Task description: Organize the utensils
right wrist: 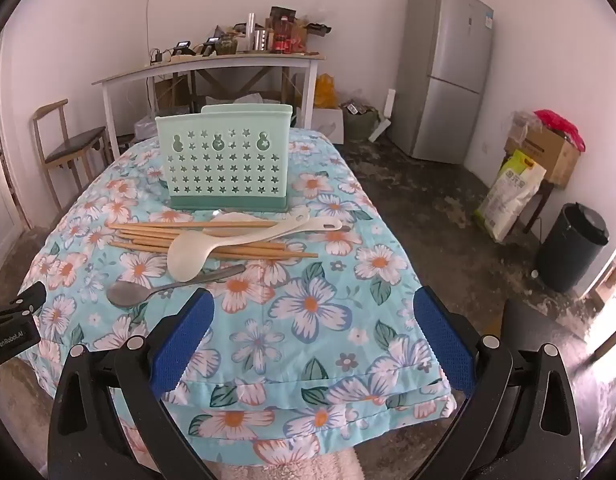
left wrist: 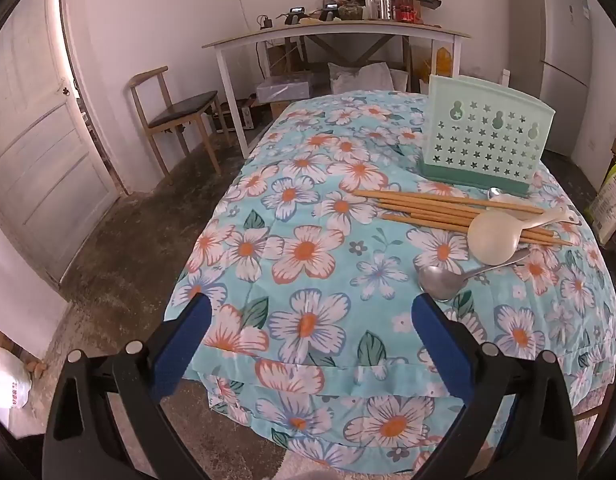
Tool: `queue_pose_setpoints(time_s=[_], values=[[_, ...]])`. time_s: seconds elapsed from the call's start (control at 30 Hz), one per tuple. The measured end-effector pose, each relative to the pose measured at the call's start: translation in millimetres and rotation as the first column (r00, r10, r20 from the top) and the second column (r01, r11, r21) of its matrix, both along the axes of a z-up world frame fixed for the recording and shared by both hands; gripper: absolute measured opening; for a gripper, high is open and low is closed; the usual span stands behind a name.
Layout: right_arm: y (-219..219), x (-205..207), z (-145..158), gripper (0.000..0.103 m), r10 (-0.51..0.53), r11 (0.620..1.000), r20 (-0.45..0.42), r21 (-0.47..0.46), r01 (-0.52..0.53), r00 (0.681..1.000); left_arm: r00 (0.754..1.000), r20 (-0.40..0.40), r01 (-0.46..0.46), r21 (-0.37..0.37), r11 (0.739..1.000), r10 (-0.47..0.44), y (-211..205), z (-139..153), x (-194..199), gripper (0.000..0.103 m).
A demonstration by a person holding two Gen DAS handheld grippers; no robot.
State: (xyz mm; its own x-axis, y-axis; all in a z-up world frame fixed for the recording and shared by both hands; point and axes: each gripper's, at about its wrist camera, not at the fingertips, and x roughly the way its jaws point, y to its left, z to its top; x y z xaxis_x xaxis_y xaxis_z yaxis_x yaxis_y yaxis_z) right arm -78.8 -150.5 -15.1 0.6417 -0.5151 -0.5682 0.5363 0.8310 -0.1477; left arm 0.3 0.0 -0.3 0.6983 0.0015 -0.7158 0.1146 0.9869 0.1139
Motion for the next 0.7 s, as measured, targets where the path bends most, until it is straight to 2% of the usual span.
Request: queue_pose_setpoints(time_s=[0.43, 0.47, 0.7], values=[[1.2, -1.8, 2.4, 0.096, 0.0, 1.0, 0.004, -0.009, 0.0, 1.0, 0.999, 0.023, 0.031, -0.012, 0.999, -0.031, -15.6, 3.5, -3.3, 0.098], [0.9, -1.3, 2.3, 0.096, 0.0, 1.0, 0.005, -0.008, 0.0, 1.0, 0.999, 0.029, 0.04, -0.018, 0.999, -0.039, -5.9, 3.4, -5.9, 0.098], [1.3, -2.9, 1.4, 0.096, 0.002, 1.0, 0.01, -0.011, -0.002, 1.0, 0.998, 0.036, 0.046, -0.018, 0.999, -0.045, -6.2, 5.0, -7.5, 0.099]])
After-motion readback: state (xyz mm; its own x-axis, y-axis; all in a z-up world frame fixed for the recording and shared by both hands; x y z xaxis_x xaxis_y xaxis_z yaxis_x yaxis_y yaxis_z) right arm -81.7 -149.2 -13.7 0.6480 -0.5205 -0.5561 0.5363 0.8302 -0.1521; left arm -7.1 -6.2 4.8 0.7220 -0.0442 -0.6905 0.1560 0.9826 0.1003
